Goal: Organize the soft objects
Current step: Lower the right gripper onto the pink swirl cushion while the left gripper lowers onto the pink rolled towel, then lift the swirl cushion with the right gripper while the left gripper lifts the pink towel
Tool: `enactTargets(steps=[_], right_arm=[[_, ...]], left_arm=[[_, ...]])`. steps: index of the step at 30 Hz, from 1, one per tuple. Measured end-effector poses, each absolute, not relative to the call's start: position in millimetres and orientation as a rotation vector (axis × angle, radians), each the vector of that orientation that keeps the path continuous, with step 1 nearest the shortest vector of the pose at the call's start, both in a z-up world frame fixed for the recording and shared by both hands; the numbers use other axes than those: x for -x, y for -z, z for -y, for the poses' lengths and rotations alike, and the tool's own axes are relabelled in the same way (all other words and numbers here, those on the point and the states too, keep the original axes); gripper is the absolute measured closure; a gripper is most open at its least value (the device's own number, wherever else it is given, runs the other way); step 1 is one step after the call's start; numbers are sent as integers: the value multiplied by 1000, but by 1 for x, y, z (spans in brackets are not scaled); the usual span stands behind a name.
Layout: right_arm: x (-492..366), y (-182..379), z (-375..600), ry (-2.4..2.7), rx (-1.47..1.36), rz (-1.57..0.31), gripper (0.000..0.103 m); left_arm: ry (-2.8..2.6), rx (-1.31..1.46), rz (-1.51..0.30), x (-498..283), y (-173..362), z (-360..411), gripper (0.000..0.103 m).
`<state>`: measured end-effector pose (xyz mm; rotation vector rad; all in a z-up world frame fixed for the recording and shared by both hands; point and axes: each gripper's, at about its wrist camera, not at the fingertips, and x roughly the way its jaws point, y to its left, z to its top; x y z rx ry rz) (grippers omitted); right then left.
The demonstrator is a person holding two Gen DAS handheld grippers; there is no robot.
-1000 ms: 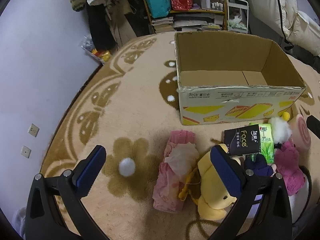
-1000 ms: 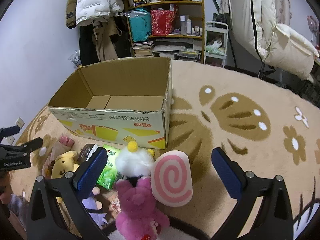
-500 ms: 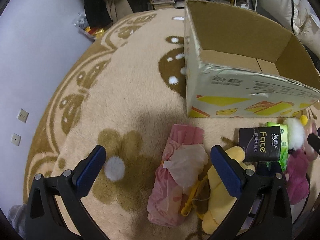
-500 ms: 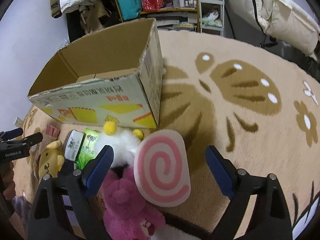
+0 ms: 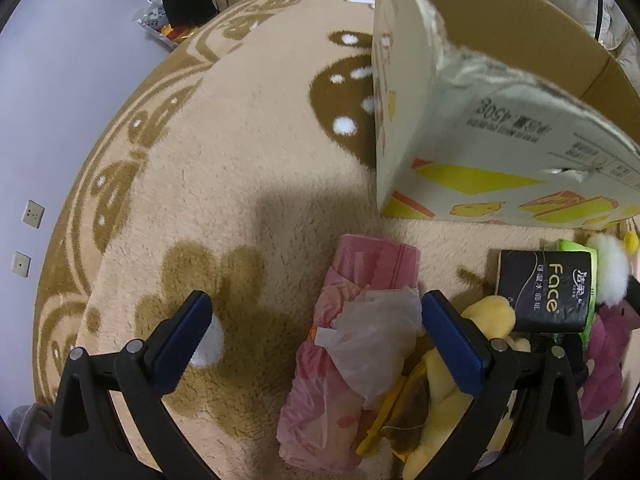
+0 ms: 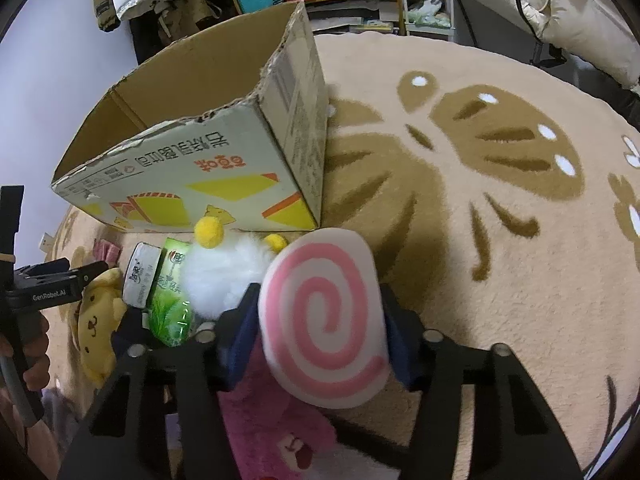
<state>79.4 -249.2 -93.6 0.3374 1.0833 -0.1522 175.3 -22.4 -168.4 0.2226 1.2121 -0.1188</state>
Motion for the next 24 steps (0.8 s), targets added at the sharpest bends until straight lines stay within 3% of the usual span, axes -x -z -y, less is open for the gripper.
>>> enactTargets(steps=[7,18,22,24], right_arm=[[-81,94,249,155,-329,-1090,51],[-79,89,247,142,-312,-1067,59],[-79,84,245,137,-304,-1050,59],[-78,80,245,137,-300,-1039,59]], left_arm=[[111,-183,-1245,-180,176,20,2],[146,-119,-1261,-175,176,18,36],[102,-128,-1248,-172,175,12,58],[104,-117,-1246,-174,175,8,60]])
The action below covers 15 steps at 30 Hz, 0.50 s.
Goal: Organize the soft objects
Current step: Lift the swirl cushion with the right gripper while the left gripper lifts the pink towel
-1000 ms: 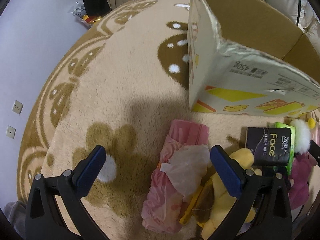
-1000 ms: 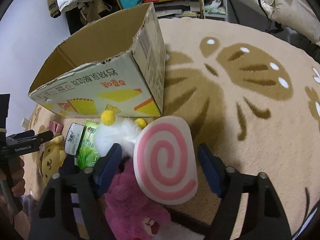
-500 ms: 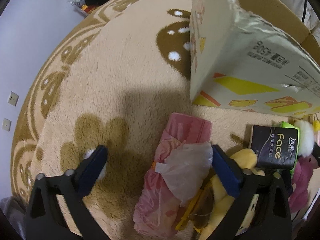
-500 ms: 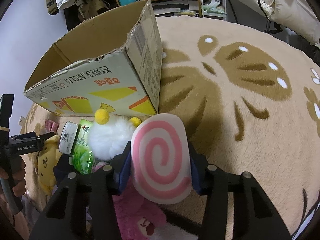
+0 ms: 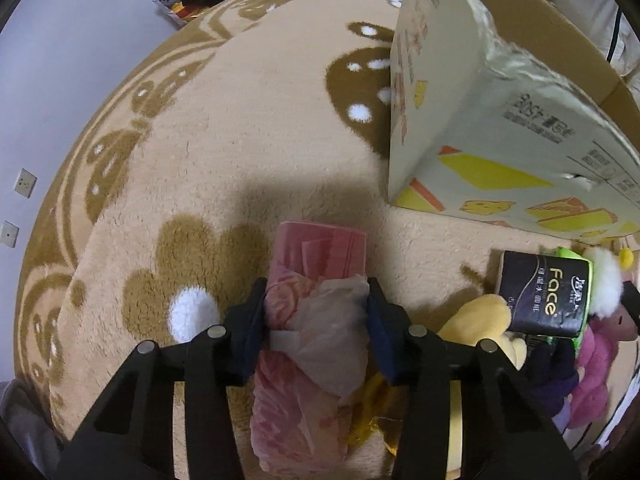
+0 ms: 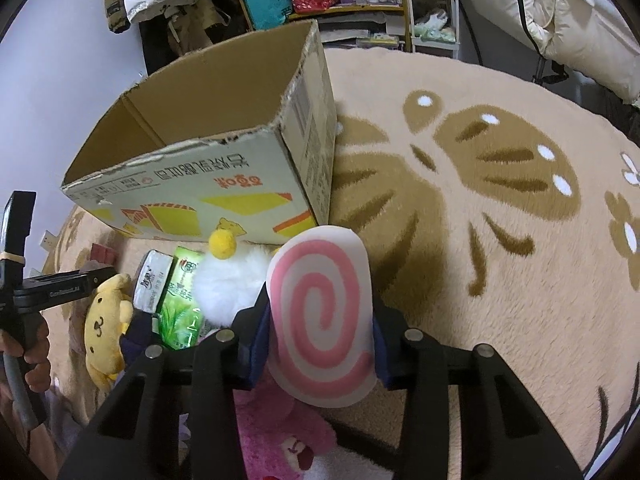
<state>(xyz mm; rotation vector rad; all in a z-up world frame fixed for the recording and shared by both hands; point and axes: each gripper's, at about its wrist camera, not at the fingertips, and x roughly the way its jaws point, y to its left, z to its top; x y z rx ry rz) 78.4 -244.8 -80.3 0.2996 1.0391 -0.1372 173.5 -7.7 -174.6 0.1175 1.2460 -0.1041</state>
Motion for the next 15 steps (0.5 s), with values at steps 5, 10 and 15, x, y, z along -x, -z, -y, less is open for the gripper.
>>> enactTargets(steps=[5,10,15], right_arm=[[-76,72,245,127,-297,-1000,60],[-73,61,241,116,-278,-960,60],[-68,47,237,108,-261,-909,60]], left_arm=[[90,-134,-1213,-164,165,9,62],[71,-143,-1155,-155,148,8,63],[60,-146,-1079,-149,123,4,69]])
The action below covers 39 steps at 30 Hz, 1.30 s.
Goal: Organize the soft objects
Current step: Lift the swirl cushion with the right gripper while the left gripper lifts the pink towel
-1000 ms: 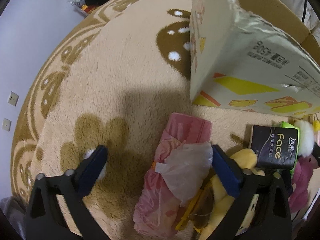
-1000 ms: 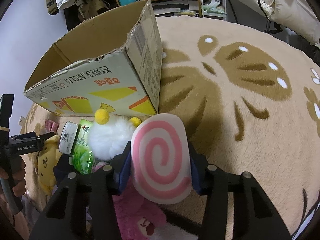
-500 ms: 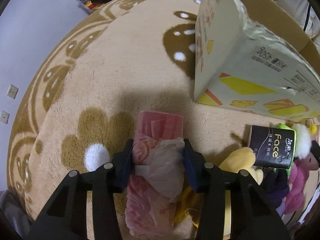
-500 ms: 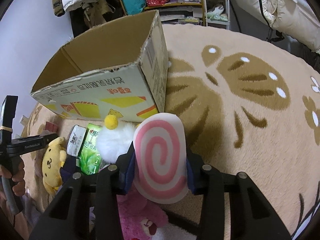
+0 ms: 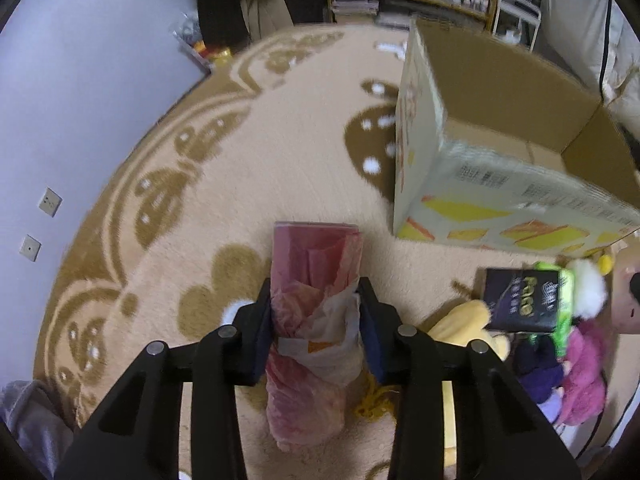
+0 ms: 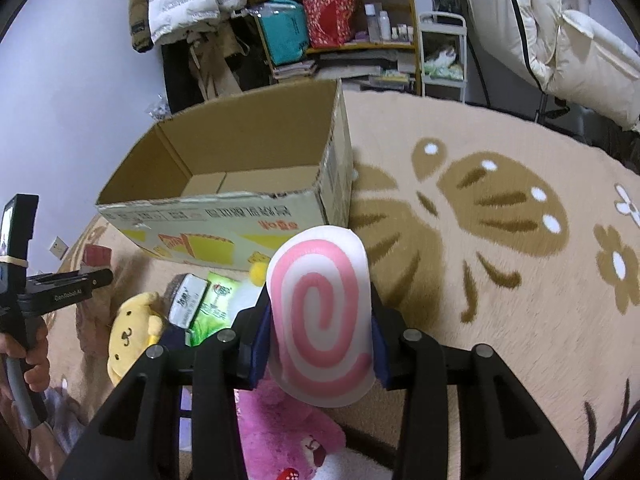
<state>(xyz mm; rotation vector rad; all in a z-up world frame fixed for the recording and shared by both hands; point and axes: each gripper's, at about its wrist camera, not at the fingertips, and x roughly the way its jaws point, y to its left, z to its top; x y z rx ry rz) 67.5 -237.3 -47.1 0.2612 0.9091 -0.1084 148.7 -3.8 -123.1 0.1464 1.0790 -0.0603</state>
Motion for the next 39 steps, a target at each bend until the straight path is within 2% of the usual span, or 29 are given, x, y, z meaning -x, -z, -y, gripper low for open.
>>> enactTargets(steps=[3,5,15,23,39], right_arm=[[-62,39,236,104,-257,-878,60],[-56,31,234,88,-256,-839,60],[-41,5,218,51,-214,-746,60],[-35,-13,215,49,-199,-693,60],[-53,-43,205,52,-122,-616,60]], left_arm=[[71,-111,-1029,-139,104,-1,83],[81,-97,-1008,-135,96,-3,87],[59,-102,-870,-112,65,-6,88],[74,-73,-664,-93,22,-4,88],[187,-134,-507,-100,-33,33,88]])
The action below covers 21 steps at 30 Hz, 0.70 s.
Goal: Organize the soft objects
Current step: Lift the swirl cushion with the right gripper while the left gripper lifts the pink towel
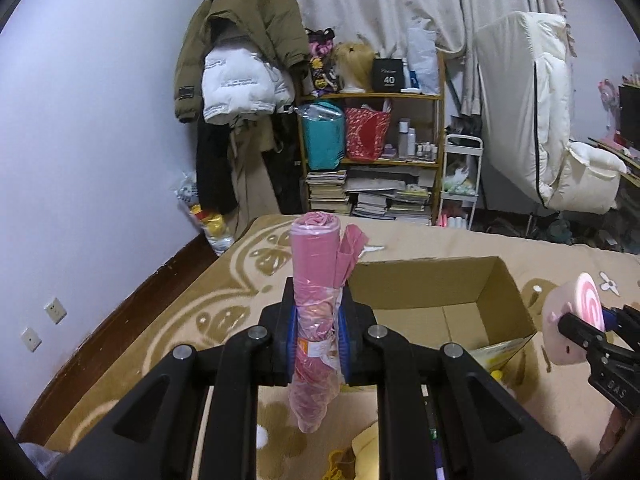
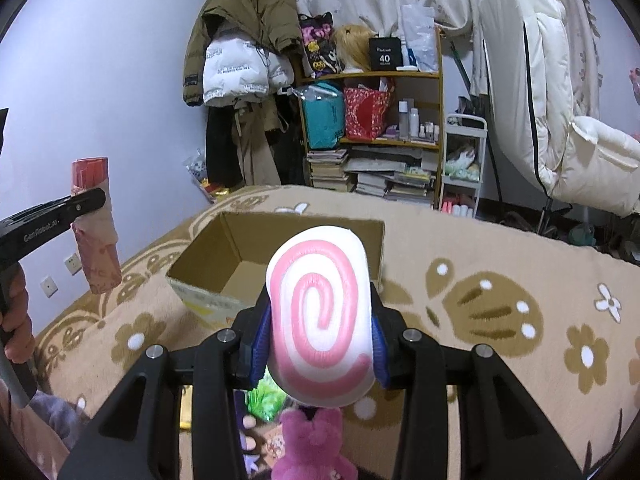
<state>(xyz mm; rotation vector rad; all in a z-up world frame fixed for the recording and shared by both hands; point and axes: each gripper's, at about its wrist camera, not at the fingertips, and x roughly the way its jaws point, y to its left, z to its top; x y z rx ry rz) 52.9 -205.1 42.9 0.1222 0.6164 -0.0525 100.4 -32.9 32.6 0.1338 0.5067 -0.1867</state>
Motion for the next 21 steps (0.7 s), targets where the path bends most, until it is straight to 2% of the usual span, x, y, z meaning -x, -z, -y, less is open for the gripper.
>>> enactTargets(steps=[21], right_arm=[[-116,-50,212,22,-67,-577,59]], left_arm=[[271,-121,-486,-153,-29,71,87]])
